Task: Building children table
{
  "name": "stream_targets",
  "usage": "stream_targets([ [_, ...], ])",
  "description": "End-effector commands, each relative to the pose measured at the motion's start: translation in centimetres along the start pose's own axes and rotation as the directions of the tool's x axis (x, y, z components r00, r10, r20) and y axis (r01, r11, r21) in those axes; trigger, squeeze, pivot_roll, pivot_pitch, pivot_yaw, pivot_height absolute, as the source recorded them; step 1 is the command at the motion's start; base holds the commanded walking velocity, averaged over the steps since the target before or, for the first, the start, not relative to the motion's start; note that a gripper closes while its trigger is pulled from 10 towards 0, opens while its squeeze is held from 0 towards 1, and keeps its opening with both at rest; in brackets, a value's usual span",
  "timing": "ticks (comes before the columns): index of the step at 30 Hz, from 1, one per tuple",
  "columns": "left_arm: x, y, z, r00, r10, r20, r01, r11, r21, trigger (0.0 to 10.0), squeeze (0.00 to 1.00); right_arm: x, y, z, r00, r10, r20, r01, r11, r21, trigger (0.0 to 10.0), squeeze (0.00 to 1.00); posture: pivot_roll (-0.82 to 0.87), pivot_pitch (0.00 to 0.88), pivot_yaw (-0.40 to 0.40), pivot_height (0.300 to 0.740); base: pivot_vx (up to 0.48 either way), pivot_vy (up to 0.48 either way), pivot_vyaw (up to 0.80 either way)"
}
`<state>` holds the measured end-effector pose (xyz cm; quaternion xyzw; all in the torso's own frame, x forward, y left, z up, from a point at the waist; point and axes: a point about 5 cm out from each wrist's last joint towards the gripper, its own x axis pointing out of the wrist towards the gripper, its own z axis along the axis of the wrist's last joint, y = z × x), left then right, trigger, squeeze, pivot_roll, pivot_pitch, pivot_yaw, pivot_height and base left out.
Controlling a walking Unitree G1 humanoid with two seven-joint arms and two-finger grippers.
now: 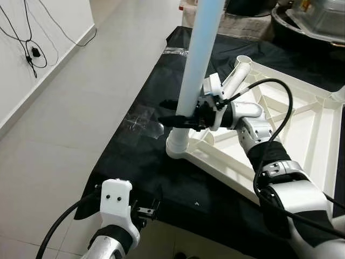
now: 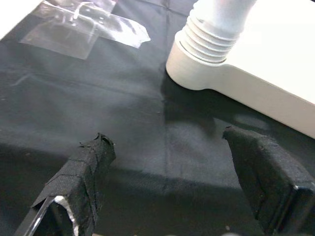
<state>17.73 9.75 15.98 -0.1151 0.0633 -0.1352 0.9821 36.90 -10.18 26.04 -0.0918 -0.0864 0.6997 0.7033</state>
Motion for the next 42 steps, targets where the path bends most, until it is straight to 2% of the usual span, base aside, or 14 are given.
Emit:
stream_targets([
  [1, -0.2, -0.3, -0.2, 1.000, 0.003, -0.016, -0.003, 1.000, -0.012, 10.0, 0.00, 0.4, 1.5, -4.0, 0.997, 0.060, -0.057, -0.048, 0.980, 0.195, 10.0, 0.00, 0.12, 0.249, -0.113, 0.740, 0.000, 0.000, 0.00],
  [5, -0.2, -0.3, -0.3, 1.000, 0.003, -0.018, -0.003, 1.000, -0.011, 10.0, 0.00, 1.3, 1.6, -4.7, 0.997, 0.049, -0.062, -0.035, 0.975, 0.218, 10.0, 0.00, 0.13, 0.247, -0.121, 0.740, 0.000, 0.000, 0.00],
  [10, -0.4, -0.4, -0.2, 1.000, 0.004, -0.019, -0.004, 1.000, -0.011, 10.0, 0.00, 2.4, 1.8, -4.9, 0.999, 0.044, 0.008, -0.044, 0.965, 0.260, 10.0, 0.00, 0.13, 0.244, -0.126, 0.740, 0.000, 0.000, 0.00],
  [16, -0.5, -0.5, -0.2, 1.000, 0.000, -0.022, 0.000, 1.000, -0.011, 10.0, 0.00, 2.5, 2.5, -4.7, 0.988, 0.127, 0.087, -0.147, 0.947, 0.285, 10.0, 0.00, 0.13, 0.242, -0.122, 0.740, 0.000, 0.000, 0.00],
  [20, -0.5, -0.5, -0.2, 1.000, -0.001, -0.023, 0.001, 1.000, -0.011, 10.0, 0.00, 2.5, 2.7, -4.8, 0.985, 0.145, 0.091, -0.165, 0.944, 0.287, 10.0, 0.00, 0.13, 0.242, -0.122, 0.740, 0.000, 0.000, 0.00],
  [23, -0.5, -0.5, -0.3, 1.000, -0.002, -0.023, 0.001, 1.000, -0.011, 10.0, 0.00, 2.8, 3.2, -5.3, 0.982, 0.185, 0.047, -0.191, 0.945, 0.267, 10.0, 0.00, 0.13, 0.243, -0.123, 0.740, 0.000, 0.000, 0.00],
  [25, -0.4, -0.4, -0.3, 1.000, 0.000, -0.022, 0.000, 1.000, -0.009, 10.0, 0.00, 2.9, 3.6, -5.8, 0.976, 0.216, -0.022, -0.205, 0.950, 0.235, 10.0, 0.00, 0.13, 0.247, -0.123, 0.740, 0.000, 0.000, 0.00],
  [29, -0.4, -0.4, -0.3, 1.000, 0.002, -0.021, -0.002, 1.000, -0.009, 10.0, 0.00, 2.9, 3.6, -6.1, 0.973, 0.217, -0.072, -0.198, 0.958, 0.208, 10.0, 0.00, 0.13, 0.247, -0.122, 0.740, 0.000, 0.000, 0.00],
  [32, -0.3, -0.4, -0.3, 1.000, 0.003, -0.021, -0.003, 1.000, -0.009, 10.0, 0.00, 2.9, 3.4, -6.3, 0.972, 0.188, -0.139, -0.163, 0.971, 0.174, 10.0, 0.00, 0.13, 0.246, -0.121, 0.740, 0.000, 0.000, 0.00],
  [39, -0.2, -0.3, -0.3, 1.000, 0.004, -0.020, -0.004, 1.000, -0.006, 10.0, 0.00, 2.8, 3.2, -6.4, 0.975, 0.150, -0.166, -0.120, 0.976, 0.180, 10.0, 0.00, 0.12, 0.243, -0.116, 0.740, 0.000, 0.000, 0.00],
  [40, -0.1, -0.2, -0.4, 1.000, 0.004, -0.020, -0.004, 1.000, -0.005, 10.0, 0.00, 2.8, 3.0, -6.6, 0.980, 0.095, -0.176, -0.059, 0.978, 0.199, 10.0, 0.00, 0.12, 0.239, -0.118, 0.740, 0.000, 0.000, 0.00],
  [41, -0.1, -0.2, -0.4, 1.000, 0.004, -0.020, -0.004, 1.000, -0.005, 10.0, 0.00, 2.8, 3.0, -6.6, 0.980, 0.095, -0.176, -0.059, 0.978, 0.199, 10.0, 0.00, 0.12, 0.239, -0.118, 0.740, 0.000, 0.000, 0.00],
  [42, 0.0, -0.2, -0.4, 1.000, 0.005, -0.020, -0.006, 1.000, -0.003, 10.0, 0.00, 2.7, 2.6, -6.8, 0.982, 0.021, -0.185, 0.022, 0.973, 0.230, 10.0, 0.00, 0.12, 0.238, -0.119, 0.740, 0.000, 0.000, 0.00],
])
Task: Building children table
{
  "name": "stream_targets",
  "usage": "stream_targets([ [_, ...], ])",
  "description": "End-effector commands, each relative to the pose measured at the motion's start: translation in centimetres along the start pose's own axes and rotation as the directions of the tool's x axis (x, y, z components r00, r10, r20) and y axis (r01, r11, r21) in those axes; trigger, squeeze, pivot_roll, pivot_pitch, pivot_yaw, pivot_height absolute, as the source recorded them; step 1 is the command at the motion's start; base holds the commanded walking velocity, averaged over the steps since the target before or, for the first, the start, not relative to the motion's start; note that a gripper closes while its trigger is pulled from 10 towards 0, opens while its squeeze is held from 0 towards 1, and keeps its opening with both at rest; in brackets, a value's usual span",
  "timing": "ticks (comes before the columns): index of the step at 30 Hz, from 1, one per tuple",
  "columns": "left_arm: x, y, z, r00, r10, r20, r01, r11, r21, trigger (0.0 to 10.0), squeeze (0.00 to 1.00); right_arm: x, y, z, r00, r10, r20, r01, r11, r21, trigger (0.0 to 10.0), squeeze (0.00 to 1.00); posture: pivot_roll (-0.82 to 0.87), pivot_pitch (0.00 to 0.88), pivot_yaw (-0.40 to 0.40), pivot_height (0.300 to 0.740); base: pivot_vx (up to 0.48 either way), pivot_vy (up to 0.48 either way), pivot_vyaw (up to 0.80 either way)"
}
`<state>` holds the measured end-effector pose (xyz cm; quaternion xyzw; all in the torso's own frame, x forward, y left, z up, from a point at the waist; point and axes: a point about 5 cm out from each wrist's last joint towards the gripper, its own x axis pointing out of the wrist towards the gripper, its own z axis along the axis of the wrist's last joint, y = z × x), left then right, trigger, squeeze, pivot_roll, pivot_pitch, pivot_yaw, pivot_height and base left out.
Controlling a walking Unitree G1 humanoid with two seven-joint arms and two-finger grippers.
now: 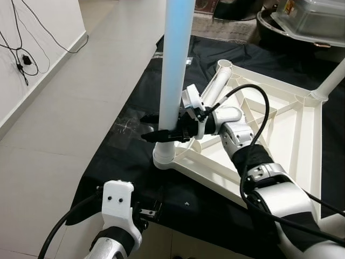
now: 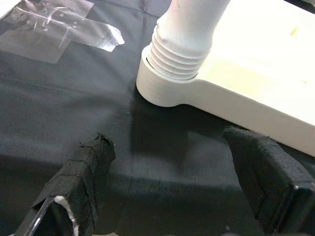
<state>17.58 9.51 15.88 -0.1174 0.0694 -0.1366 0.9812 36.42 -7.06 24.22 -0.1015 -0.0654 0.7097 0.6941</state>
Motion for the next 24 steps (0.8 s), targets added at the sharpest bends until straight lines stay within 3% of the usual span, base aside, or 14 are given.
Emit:
stream_targets([
  [1, 0.1, 0.1, -0.3, 1.000, 0.008, -0.007, -0.008, 1.000, 0.004, 10.0, 0.00, -0.2, 1.4, -5.4, 0.986, -0.080, -0.144, 0.113, 0.965, 0.236, 10.0, 0.00, 0.12, 0.235, -0.118, 0.740, 0.000, 0.000, 0.00],
  [2, 0.1, 0.1, -0.3, 1.000, 0.008, -0.007, -0.008, 1.000, 0.004, 10.0, 0.00, -0.2, 1.4, -5.4, 0.986, -0.080, -0.144, 0.113, 0.965, 0.236, 10.0, 0.00, 0.12, 0.235, -0.118, 0.740, 0.000, 0.000, 0.00],
  [4, 0.3, 0.2, -0.3, 1.000, 0.008, -0.006, -0.008, 1.000, 0.006, 10.0, 0.00, -0.6, 0.9, -5.7, 0.968, -0.200, -0.150, 0.233, 0.939, 0.252, 10.0, 0.00, 0.12, 0.233, -0.117, 0.740, 0.000, 0.000, 0.00],
  [6, 0.3, 0.2, -0.3, 1.000, 0.008, -0.006, -0.008, 1.000, 0.006, 10.0, 0.00, -0.6, 0.9, -5.7, 0.968, -0.200, -0.150, 0.233, 0.939, 0.252, 10.0, 0.00, 0.12, 0.233, -0.117, 0.740, 0.000, 0.000, 0.00],
  [10, 0.4, 0.3, -0.3, 1.000, 0.008, -0.005, -0.008, 1.000, 0.010, 10.0, 0.00, -1.5, 0.4, -6.3, 0.910, -0.382, -0.163, 0.412, 0.882, 0.230, 10.0, 0.00, 0.11, 0.227, -0.115, 0.740, 0.000, 0.000, 0.00],
  [16, 0.5, 0.3, -0.3, 1.000, 0.008, -0.003, -0.008, 1.000, 0.012, 10.0, 0.00, -1.9, 0.6, -6.3, 0.894, -0.430, -0.129, 0.448, 0.867, 0.218, 10.0, 0.00, 0.11, 0.227, -0.112, 0.740, 0.000, 0.000, 0.00],
  [19, 0.5, 0.4, -0.3, 1.000, 0.007, -0.002, -0.007, 1.000, 0.012, 10.0, 0.00, -2.3, 0.6, -6.5, 0.867, -0.479, -0.133, 0.497, 0.839, 0.221, 10.0, 0.00, 0.11, 0.227, -0.112, 0.740, 0.000, 0.000, 0.00],
  [21, 0.5, 0.4, -0.3, 1.000, 0.007, -0.002, -0.007, 1.000, 0.013, 10.0, 0.00, -2.5, 0.0, -6.3, 0.763, -0.632, -0.134, 0.645, 0.731, 0.220, 10.0, 0.00, 0.11, 0.229, -0.109, 0.740, 0.000, 0.000, 0.00],
  [22, 0.5, 0.4, -0.3, 1.000, 0.007, -0.002, -0.007, 1.000, 0.013, 10.0, 0.00, -2.5, 0.0, -6.3, 0.763, -0.632, -0.134, 0.645, 0.731, 0.220, 10.0, 0.00, 0.11, 0.229, -0.109, 0.740, 0.000, 0.000, 0.00],
  [23, 0.5, 0.5, -0.3, 1.000, 0.007, -0.002, -0.007, 1.000, 0.013, 10.0, 0.00, -2.6, -0.2, -6.2, 0.712, -0.689, -0.137, 0.700, 0.680, 0.218, 10.0, 0.00, 0.11, 0.229, -0.108, 0.740, 0.000, 0.000, 0.00],
  [24, 0.5, 0.5, -0.3, 1.000, 0.007, -0.002, -0.007, 1.000, 0.013, 10.0, 0.00, -2.6, -0.2, -6.2, 0.712, -0.689, -0.137, 0.700, 0.680, 0.218, 10.0, 0.00, 0.11, 0.229, -0.108, 0.740, 0.000, 0.000, 0.00],
])
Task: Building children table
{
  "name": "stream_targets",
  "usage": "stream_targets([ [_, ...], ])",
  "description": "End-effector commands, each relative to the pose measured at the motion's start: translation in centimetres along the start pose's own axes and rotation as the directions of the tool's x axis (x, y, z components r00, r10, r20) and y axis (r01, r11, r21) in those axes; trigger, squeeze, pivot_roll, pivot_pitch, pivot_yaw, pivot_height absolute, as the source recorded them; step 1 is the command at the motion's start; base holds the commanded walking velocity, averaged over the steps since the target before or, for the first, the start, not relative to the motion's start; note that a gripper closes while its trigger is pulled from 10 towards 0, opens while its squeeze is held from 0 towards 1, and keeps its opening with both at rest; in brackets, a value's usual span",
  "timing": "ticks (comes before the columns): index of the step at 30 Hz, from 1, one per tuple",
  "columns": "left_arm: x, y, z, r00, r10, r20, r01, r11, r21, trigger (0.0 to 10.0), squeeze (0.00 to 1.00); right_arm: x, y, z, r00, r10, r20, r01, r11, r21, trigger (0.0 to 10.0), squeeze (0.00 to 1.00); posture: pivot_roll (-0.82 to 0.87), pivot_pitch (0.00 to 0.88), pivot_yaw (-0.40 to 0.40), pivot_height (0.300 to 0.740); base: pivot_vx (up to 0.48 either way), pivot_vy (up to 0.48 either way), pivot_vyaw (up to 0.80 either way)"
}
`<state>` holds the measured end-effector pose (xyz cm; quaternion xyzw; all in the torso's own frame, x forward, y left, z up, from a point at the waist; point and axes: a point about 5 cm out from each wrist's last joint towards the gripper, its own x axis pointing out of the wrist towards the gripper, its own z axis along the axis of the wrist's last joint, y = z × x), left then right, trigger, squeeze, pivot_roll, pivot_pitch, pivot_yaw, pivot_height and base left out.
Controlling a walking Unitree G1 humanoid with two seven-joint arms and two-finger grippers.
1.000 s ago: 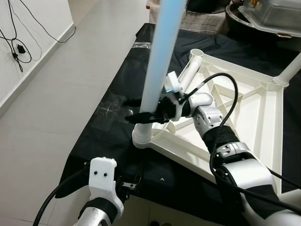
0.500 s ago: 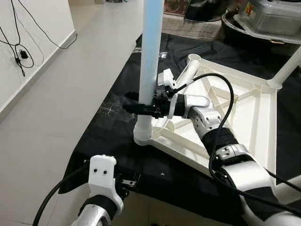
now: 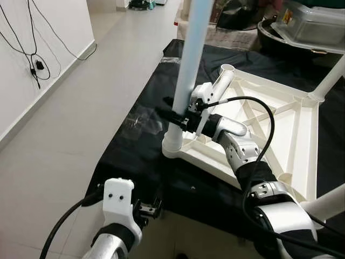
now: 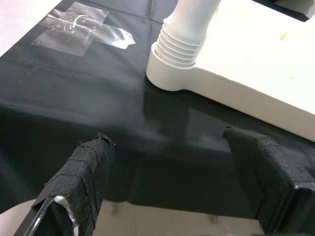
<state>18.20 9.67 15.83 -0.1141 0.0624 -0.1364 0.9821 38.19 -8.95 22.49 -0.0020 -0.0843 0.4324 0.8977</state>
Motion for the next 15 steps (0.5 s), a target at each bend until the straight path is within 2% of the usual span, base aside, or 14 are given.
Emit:
stream_targets([
  [1, 0.0, 0.2, -0.4, 1.000, 0.009, -0.014, -0.009, 1.000, 0.005, 10.0, 0.00, -1.4, -0.4, -3.9, 0.974, -0.157, -0.165, 0.170, 0.983, 0.070, 10.0, 0.00, 0.11, 0.229, -0.107, 0.740, 0.000, 0.000, 0.00],
  [2, 0.0, 0.2, -0.4, 1.000, 0.009, -0.015, -0.009, 1.000, 0.006, 10.0, 0.00, -1.4, -0.5, -3.9, 0.959, -0.226, -0.170, 0.239, 0.969, 0.057, 10.0, 0.00, 0.11, 0.229, -0.105, 0.740, 0.000, 0.000, 0.00],
  [5, 0.0, 0.3, -0.4, 1.000, 0.009, -0.015, -0.009, 1.000, 0.006, 10.0, 0.00, -1.3, -0.5, -3.9, 0.942, -0.288, -0.174, 0.301, 0.952, 0.050, 10.0, 0.00, 0.11, 0.228, -0.104, 0.740, 0.000, 0.000, 0.00],
  [6, 0.1, 0.3, -0.4, 1.000, 0.009, -0.015, -0.009, 1.000, 0.008, 10.0, 0.00, -1.2, -0.6, -3.9, 0.900, -0.398, -0.176, 0.411, 0.911, 0.044, 10.0, 0.00, 0.11, 0.227, -0.104, 0.740, 0.000, 0.000, 0.00],
  [7, 0.1, 0.3, -0.4, 1.000, 0.009, -0.015, -0.009, 1.000, 0.008, 10.0, 0.00, -1.2, -0.6, -3.9, 0.900, -0.398, -0.176, 0.411, 0.911, 0.044, 10.0, 0.00, 0.11, 0.227, -0.104, 0.740, 0.000, 0.000, 0.00],
  [9, 0.1, 0.3, -0.4, 1.000, 0.008, -0.013, -0.008, 1.000, 0.010, 10.0, 0.00, -1.3, -1.0, -4.0, 0.846, -0.502, -0.180, 0.515, 0.857, 0.031, 10.0, 0.00, 0.11, 0.227, -0.106, 0.740, 0.000, 0.000, 0.00],
  [11, 0.1, 0.3, -0.4, 1.000, 0.010, -0.013, -0.010, 1.000, 0.010, 10.0, 0.00, -1.5, -1.2, -3.7, 0.800, -0.578, -0.164, 0.582, 0.813, -0.024, 10.0, 0.00, 0.11, 0.227, -0.106, 0.740, 0.000, 0.000, 0.00],
  [13, 0.1, 0.3, -0.4, 1.000, 0.010, -0.013, -0.010, 1.000, 0.010, 10.0, 0.00, -1.5, -1.2, -3.7, 0.800, -0.578, -0.164, 0.582, 0.813, -0.024, 10.0, 0.00, 0.11, 0.227, -0.106, 0.740, 0.000, 0.000, 0.00],
  [15, 0.2, 0.3, -0.4, 1.000, 0.010, -0.012, -0.010, 1.000, 0.012, 10.0, 0.00, -1.7, -1.4, -3.7, 0.716, -0.676, -0.176, 0.676, 0.734, -0.066, 10.0, 0.00, 0.11, 0.225, -0.108, 0.740, 0.000, 0.000, 0.00],
])
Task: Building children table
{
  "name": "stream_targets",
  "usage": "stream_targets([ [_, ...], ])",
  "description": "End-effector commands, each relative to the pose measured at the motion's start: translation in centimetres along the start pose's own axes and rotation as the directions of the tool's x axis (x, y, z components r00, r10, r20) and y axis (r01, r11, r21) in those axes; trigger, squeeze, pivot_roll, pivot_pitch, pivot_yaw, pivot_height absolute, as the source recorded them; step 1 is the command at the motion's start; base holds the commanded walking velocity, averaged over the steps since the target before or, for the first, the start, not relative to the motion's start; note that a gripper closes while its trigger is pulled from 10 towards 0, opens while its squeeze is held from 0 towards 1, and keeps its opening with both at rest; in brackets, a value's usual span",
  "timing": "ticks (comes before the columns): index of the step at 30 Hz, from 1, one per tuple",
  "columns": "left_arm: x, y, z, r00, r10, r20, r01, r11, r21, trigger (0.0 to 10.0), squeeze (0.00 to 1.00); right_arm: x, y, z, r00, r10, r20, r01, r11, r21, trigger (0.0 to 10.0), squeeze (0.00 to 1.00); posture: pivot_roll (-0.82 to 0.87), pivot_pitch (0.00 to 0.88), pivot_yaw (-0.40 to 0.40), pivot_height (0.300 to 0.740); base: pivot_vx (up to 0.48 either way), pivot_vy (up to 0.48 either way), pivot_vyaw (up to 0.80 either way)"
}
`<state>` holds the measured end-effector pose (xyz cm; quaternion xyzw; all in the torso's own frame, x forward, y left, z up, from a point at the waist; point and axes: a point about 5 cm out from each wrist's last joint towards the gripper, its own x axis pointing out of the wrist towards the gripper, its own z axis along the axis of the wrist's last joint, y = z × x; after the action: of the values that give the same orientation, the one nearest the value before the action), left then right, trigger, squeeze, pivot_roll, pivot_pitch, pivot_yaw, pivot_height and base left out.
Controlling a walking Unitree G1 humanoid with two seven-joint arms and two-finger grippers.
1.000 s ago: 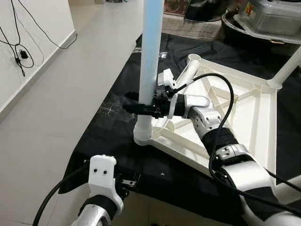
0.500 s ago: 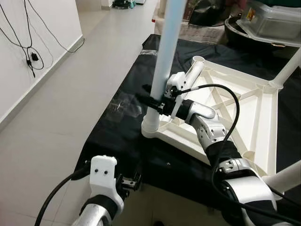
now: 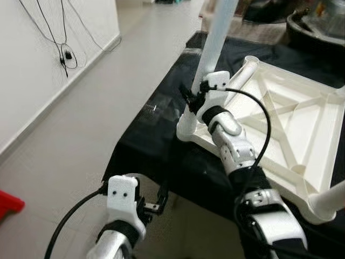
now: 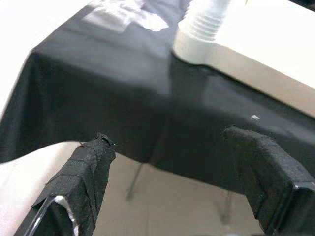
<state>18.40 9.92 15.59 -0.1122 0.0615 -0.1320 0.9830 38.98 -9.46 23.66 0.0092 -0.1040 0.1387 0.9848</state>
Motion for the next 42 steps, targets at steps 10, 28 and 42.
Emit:
stream_targets([
  [10, 0.4, 0.1, -0.5, 1.000, -0.002, -0.014, 0.002, 1.000, 0.015, 10.0, 0.00, -2.4, 0.1, -4.7, 0.783, -0.573, -0.242, 0.560, 0.819, -0.126, 10.0, 0.00, 0.11, 0.192, -0.102, 0.740, 0.000, 0.000, 0.00],
  [28, 1.0, 0.5, -0.9, 1.000, -0.001, -0.012, 0.001, 1.000, 0.014, 10.0, 0.00, -3.6, 5.4, -4.2, 0.508, -0.775, -0.375, 0.839, 0.544, 0.013, 10.0, 0.00, 0.12, 0.154, -0.108, 0.740, 0.000, 0.000, 0.00],
  [42, 1.8, 1.0, -0.9, 1.000, -0.004, 0.024, 0.004, 1.000, -0.003, 10.0, 1.00, -1.7, 4.3, 5.3, 0.813, -0.576, 0.086, 0.543, 0.803, 0.244, 10.0, 0.00, 0.12, 0.133, -0.098, 0.740, 0.000, 0.000, 0.00],
])
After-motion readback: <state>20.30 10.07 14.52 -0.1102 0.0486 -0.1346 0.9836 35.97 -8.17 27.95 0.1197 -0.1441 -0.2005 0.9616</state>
